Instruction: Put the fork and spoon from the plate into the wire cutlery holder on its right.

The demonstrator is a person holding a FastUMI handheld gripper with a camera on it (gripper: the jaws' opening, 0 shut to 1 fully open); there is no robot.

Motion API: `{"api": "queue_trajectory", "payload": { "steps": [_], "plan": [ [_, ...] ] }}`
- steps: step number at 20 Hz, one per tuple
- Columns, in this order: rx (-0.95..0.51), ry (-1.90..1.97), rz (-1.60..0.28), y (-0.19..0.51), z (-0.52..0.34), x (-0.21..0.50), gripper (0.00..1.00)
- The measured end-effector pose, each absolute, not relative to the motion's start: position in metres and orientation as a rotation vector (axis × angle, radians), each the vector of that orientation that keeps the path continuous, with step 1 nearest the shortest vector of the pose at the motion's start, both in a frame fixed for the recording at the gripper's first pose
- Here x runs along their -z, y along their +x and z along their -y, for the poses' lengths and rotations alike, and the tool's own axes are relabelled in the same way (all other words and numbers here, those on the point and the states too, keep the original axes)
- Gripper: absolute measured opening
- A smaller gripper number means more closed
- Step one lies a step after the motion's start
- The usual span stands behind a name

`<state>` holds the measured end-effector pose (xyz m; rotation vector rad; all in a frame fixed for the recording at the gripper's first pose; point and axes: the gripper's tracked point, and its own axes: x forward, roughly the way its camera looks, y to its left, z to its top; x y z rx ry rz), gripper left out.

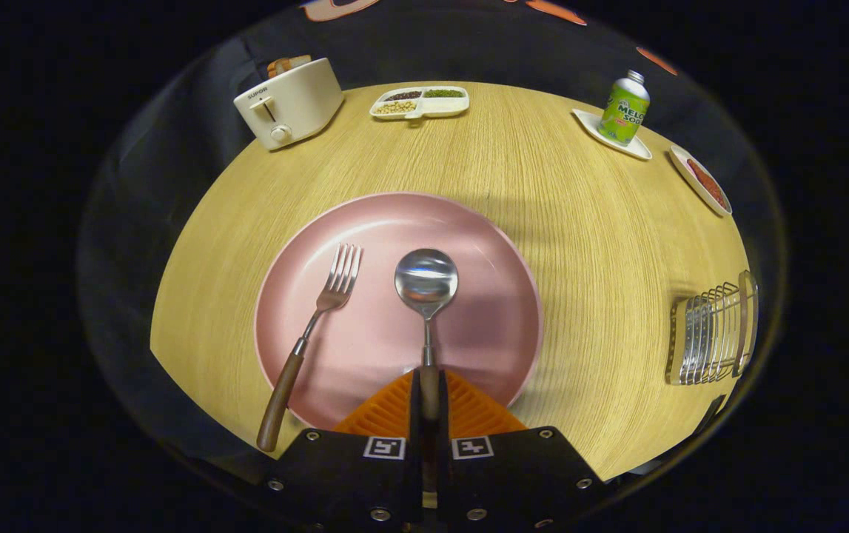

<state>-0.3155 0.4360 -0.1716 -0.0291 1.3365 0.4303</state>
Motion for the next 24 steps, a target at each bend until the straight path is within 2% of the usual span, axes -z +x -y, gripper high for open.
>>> {"api": "queue_trajectory", "payload": {
  "steps": [14,24],
  "plan": [
    [-0.469,0.078,-1.185,-0.27,-0.401,0.106,0.05],
    [-0.282,0.091,-1.063,-0.225,-0.282,0.061,0.05]
  ]
}}
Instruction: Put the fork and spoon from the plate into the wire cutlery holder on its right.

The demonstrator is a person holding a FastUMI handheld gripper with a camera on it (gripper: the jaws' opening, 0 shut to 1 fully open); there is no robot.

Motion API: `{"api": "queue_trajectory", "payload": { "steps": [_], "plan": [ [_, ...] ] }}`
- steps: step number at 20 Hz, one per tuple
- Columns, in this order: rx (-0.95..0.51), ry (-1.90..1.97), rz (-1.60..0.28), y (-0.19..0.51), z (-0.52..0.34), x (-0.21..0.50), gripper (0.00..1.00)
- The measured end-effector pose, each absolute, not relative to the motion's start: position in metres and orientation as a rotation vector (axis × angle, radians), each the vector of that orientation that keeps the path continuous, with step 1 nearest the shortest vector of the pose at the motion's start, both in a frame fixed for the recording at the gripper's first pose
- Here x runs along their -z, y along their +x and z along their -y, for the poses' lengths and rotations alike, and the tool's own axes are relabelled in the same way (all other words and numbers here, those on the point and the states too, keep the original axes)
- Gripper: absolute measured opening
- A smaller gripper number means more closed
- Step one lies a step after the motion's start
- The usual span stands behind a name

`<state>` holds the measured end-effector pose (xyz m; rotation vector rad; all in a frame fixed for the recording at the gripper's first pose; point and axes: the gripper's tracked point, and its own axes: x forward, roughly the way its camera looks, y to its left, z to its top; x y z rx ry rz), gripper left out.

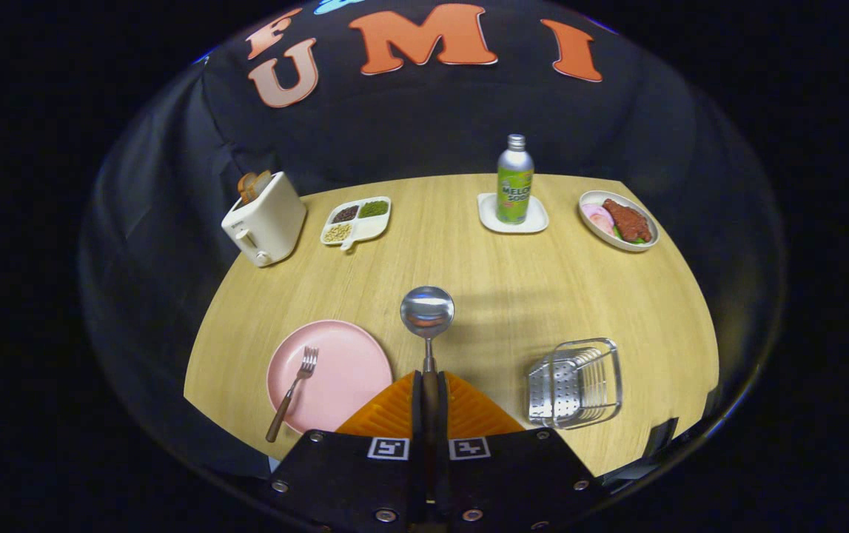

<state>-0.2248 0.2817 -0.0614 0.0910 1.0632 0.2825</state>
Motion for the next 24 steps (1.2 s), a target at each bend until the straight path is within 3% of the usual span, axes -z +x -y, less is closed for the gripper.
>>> {"api": "queue_trajectory", "payload": {
  "steps": [8,24],
  "plan": [
    [-0.109,0.024,-1.114,-0.225,-0.187,0.079,0.05],
    [-0.161,-0.102,-1.307,-0.261,-0.162,0.1,0.05]
  ]
}}
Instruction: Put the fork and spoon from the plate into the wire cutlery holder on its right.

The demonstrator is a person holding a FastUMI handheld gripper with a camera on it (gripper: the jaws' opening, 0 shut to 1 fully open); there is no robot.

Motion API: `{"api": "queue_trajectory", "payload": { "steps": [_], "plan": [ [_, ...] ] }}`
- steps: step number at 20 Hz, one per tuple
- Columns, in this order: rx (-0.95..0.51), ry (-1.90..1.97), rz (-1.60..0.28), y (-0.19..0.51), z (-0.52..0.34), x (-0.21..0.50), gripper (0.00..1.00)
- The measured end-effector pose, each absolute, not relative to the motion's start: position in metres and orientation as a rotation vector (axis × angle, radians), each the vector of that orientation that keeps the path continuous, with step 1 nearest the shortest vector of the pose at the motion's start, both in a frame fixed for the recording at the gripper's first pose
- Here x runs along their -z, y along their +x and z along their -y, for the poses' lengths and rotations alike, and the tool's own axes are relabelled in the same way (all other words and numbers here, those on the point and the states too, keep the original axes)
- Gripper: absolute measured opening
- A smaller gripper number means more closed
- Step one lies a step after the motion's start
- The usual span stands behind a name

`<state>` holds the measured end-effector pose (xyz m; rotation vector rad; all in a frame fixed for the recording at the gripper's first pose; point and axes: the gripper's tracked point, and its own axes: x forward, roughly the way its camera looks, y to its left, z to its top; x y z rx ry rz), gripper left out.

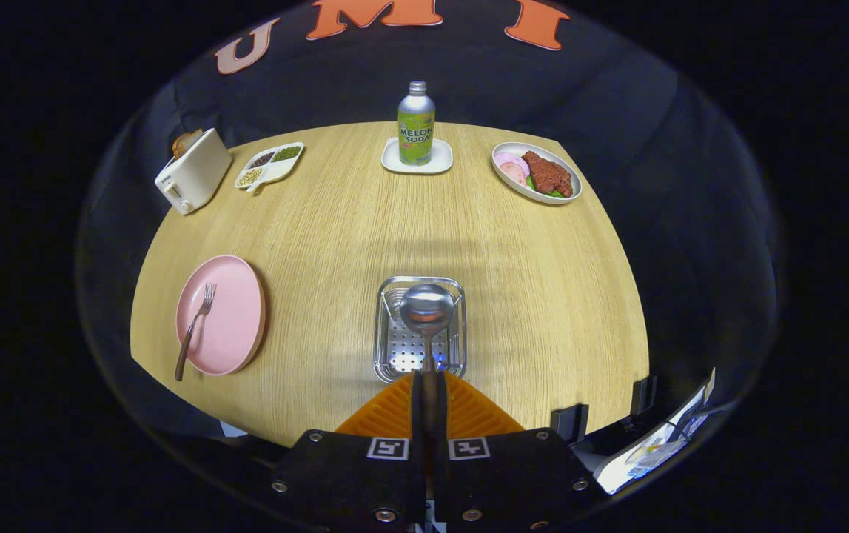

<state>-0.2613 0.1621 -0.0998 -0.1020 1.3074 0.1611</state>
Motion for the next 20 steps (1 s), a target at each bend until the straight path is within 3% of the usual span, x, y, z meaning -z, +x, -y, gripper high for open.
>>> {"api": "queue_trajectory", "payload": {
  "steps": [10,20],
  "plan": [
    [-0.141,-0.046,-1.288,-0.24,-0.168,0.108,0.09],
    [-0.172,0.07,-0.839,-0.182,-0.219,0.025,0.13]
  ]
}}
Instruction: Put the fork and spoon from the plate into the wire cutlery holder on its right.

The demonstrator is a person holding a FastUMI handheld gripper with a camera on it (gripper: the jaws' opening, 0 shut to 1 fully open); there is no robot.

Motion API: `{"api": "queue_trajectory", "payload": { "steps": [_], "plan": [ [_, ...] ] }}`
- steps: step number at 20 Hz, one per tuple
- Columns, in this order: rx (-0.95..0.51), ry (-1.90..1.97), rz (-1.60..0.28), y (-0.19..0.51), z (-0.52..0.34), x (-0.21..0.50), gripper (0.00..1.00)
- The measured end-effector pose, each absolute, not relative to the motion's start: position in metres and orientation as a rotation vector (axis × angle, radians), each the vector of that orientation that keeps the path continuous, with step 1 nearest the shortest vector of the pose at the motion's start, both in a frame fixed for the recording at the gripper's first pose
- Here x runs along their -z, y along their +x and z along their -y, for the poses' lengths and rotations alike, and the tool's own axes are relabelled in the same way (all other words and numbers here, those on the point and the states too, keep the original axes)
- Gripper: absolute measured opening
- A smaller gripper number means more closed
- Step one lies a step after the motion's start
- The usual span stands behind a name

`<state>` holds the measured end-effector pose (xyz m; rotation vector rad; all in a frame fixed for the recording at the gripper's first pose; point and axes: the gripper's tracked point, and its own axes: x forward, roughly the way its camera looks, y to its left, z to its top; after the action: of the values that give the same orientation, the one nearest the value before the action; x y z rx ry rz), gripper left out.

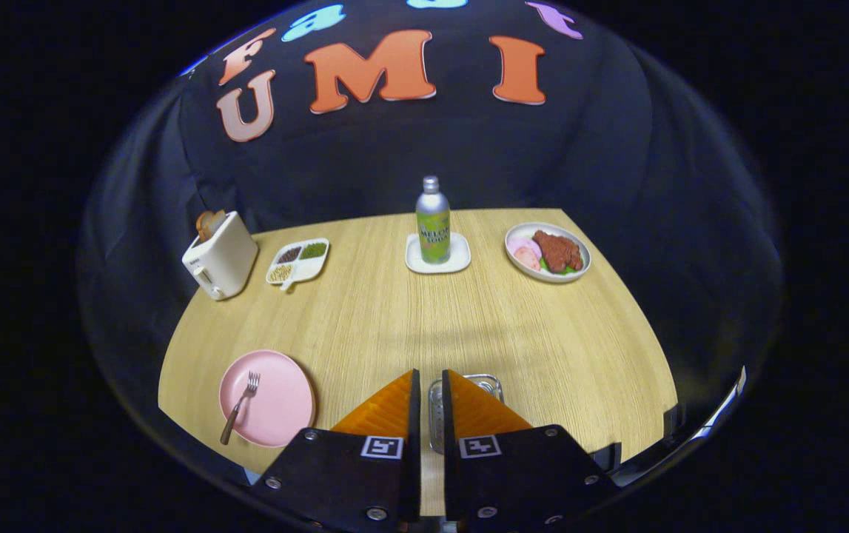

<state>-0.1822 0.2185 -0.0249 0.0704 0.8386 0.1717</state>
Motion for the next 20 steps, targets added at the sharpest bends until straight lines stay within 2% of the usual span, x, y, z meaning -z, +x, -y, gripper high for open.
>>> {"api": "queue_trajectory", "payload": {
  "steps": [4,6,7,11,13,16,20],
  "plan": [
    [-0.173,0.082,-0.676,-0.175,-0.246,-0.007,0.25],
    [-0.181,0.072,-0.625,-0.177,-0.262,-0.016,0.36],
    [-0.183,0.066,-0.606,-0.179,-0.272,-0.02,0.48],
    [-0.194,0.076,-0.522,-0.185,-0.315,-0.036,0.78],
    [-0.194,0.093,-0.487,-0.189,-0.335,-0.042,0.84],
    [-0.2,0.105,-0.472,-0.198,-0.369,-0.038,0.86],
    [-0.249,0.124,-0.574,-0.221,-0.42,-0.004,0.87]
  ]
}}
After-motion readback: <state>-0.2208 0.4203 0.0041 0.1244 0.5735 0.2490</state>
